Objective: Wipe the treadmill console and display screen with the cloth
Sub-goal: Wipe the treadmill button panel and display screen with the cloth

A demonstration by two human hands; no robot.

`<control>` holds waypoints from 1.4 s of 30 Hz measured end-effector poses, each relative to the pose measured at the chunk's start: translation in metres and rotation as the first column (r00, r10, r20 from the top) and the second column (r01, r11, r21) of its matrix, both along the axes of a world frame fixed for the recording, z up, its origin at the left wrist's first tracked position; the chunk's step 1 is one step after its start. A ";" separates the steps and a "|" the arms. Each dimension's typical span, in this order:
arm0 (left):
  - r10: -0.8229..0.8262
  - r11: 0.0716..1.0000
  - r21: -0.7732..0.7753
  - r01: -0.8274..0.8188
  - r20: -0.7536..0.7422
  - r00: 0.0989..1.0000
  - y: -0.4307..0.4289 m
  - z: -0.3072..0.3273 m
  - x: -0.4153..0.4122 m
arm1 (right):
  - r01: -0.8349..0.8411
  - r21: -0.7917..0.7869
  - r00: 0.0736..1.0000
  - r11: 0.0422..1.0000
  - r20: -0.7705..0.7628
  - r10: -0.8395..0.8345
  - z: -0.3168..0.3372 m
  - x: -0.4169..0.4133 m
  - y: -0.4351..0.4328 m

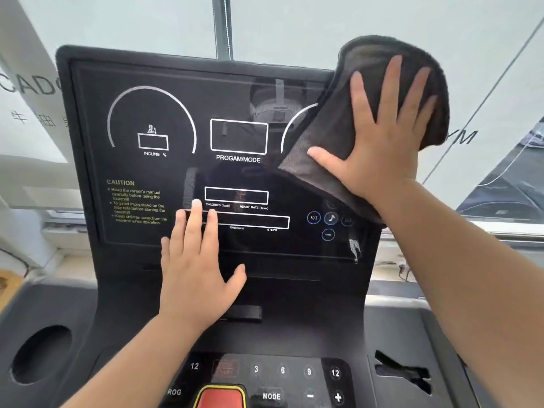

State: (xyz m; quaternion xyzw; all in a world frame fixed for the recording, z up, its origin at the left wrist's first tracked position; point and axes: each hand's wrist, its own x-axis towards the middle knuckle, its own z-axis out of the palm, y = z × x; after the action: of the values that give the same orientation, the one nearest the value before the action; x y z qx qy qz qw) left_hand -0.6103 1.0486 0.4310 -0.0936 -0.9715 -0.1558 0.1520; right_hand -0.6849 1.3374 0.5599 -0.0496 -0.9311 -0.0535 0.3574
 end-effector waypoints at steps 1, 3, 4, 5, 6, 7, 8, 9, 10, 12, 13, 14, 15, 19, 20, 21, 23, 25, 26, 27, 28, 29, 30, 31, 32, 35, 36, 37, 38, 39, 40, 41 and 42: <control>-0.003 1.000 -0.007 0.003 -0.007 1.000 -0.001 0.000 0.000 | 0.032 -0.022 0.999 0.999 -0.007 -0.032 0.004 -0.005 -0.009; -0.003 1.000 -0.015 0.002 -0.018 1.000 -0.002 -0.001 -0.001 | 0.055 -0.059 0.998 0.997 -0.003 -0.055 0.004 -0.008 -0.028; -0.001 1.000 -0.015 0.000 -0.020 1.000 -0.002 -0.001 -0.001 | 0.041 -0.062 0.999 0.997 0.007 -0.040 -0.001 -0.007 -0.039; 0.000 1.000 -0.012 0.000 -0.022 1.000 -0.002 -0.002 -0.001 | 0.009 -0.047 1.000 0.999 0.021 -0.008 -0.008 -0.004 -0.048; -0.001 1.000 -0.005 0.000 -0.027 1.000 -0.001 -0.002 -0.001 | -0.037 -0.022 0.999 0.999 0.037 0.038 -0.017 0.000 -0.056; -0.002 1.000 0.004 0.002 -0.035 0.999 -0.001 -0.003 -0.001 | -0.091 0.007 0.995 0.996 0.052 0.090 -0.028 0.006 -0.061; -0.003 1.000 0.013 0.003 -0.043 0.999 -0.001 -0.003 -0.001 | -0.145 0.034 0.988 0.989 0.066 0.143 -0.039 0.012 -0.063; -0.004 1.000 0.021 0.005 -0.048 0.999 -0.002 -0.003 -0.002 | -0.193 0.059 0.979 0.979 0.080 0.188 -0.052 0.020 -0.061; -0.006 1.000 0.029 0.007 -0.051 0.999 -0.002 -0.003 -0.002 | -0.225 0.079 0.972 0.971 0.091 0.218 -0.064 0.028 -0.056; -0.010 0.999 0.048 0.013 -0.056 0.998 -0.004 -0.003 -0.002 | -0.212 0.089 0.973 0.973 0.110 0.202 -0.082 0.043 -0.038; -0.013 0.999 0.051 0.016 -0.059 0.998 -0.004 -0.002 -0.002 | -0.170 0.076 0.980 0.982 0.117 0.161 -0.085 0.048 -0.027; -0.015 0.999 0.050 0.018 -0.062 0.998 -0.005 -0.002 -0.003 | -0.119 0.057 0.986 0.991 0.122 0.112 -0.083 0.049 -0.018; -0.018 0.999 0.046 0.021 -0.063 0.998 -0.006 -0.002 -0.003 | -0.070 0.039 0.990 0.997 0.126 0.065 -0.077 0.048 -0.010; -0.047 0.998 0.032 0.050 -0.063 0.997 -0.009 -0.001 -0.003 | 0.050 -0.035 0.994 0.998 0.101 -0.046 -0.032 0.022 -0.011; -0.062 0.998 0.026 0.064 -0.064 0.996 -0.011 0.000 -0.003 | 0.067 -0.042 0.994 0.997 0.086 -0.063 -0.021 0.013 -0.018; -0.078 0.996 0.025 0.080 -0.065 0.995 -0.013 0.000 -0.004 | 0.079 -0.043 0.994 0.996 0.076 -0.076 -0.012 0.004 -0.028; -0.111 0.992 0.053 0.115 -0.076 0.991 -0.019 0.000 -0.004 | 0.071 -0.037 0.995 0.997 0.071 -0.068 0.002 -0.011 -0.051; -0.131 0.982 0.124 0.143 -0.101 0.986 -0.024 0.000 -0.003 | 0.017 -0.004 0.997 1.000 0.070 -0.017 0.009 -0.020 -0.078; -0.131 0.974 0.169 0.149 -0.116 0.985 -0.027 0.000 -0.002 | -0.015 0.021 0.997 1.000 0.071 0.013 0.008 -0.022 -0.090; -0.122 0.966 0.211 0.149 -0.133 0.984 -0.028 0.001 -0.001 | -0.046 0.039 0.996 0.998 0.078 0.043 0.005 -0.022 -0.101; -0.107 0.959 0.246 0.143 -0.153 0.982 -0.029 0.003 0.001 | -0.075 0.047 0.994 0.996 0.089 0.070 0.001 -0.020 -0.109; -0.088 0.952 0.276 0.134 -0.172 0.981 -0.030 0.005 0.001 | -0.102 0.051 0.990 0.993 0.098 0.097 -0.006 -0.017 -0.114; -0.067 0.945 0.304 0.122 -0.187 0.980 -0.030 0.008 0.002 | -0.131 0.061 0.987 0.990 0.103 0.124 -0.013 -0.011 -0.115; -0.043 0.938 0.331 0.108 -0.198 0.979 -0.030 0.012 0.001 | -0.166 0.073 0.982 0.984 0.105 0.158 -0.021 -0.004 -0.112; -0.020 0.931 0.353 0.093 -0.204 0.979 -0.030 0.016 0.000 | -0.204 0.083 0.976 0.976 0.099 0.195 -0.028 0.005 -0.107; 0.029 0.921 0.385 0.058 -0.217 0.976 -0.022 0.031 -0.012 | -0.281 0.111 0.960 0.953 0.030 0.279 -0.043 0.028 -0.086; 0.040 0.924 0.380 0.048 -0.221 0.975 -0.017 0.036 -0.018 | -0.283 0.124 0.959 0.951 0.007 0.284 -0.044 0.033 -0.079; 0.051 0.931 0.364 0.035 -0.225 0.973 -0.011 0.040 -0.023 | -0.280 0.131 0.959 0.951 -0.011 0.283 -0.043 0.036 -0.073; 0.062 0.940 0.340 0.021 -0.234 0.970 -0.005 0.043 -0.029 | -0.271 0.139 0.960 0.952 -0.026 0.277 -0.041 0.037 -0.067; 0.074 0.947 0.320 0.008 -0.245 0.967 0.002 0.047 -0.033 | -0.261 0.149 0.962 0.954 -0.040 0.269 -0.038 0.038 -0.062; 0.087 0.950 0.311 -0.005 -0.250 0.964 0.008 0.050 -0.037 | -0.251 0.154 0.963 0.956 -0.057 0.262 -0.035 0.038 -0.058; 0.098 0.950 0.312 -0.018 -0.244 0.965 0.013 0.054 -0.040 | -0.244 0.150 0.963 0.958 -0.077 0.258 -0.032 0.038 -0.055; 0.105 0.950 0.312 -0.028 -0.232 0.967 0.018 0.057 -0.043 | -0.243 0.137 0.961 0.960 -0.097 0.257 -0.029 0.038 -0.054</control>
State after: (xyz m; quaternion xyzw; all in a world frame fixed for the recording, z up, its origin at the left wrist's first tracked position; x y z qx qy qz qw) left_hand -0.6530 1.0665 0.4876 -0.0546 -0.9119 -0.2863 0.2890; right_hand -0.6469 1.2833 0.5311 0.0881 -0.9029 -0.0627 0.4160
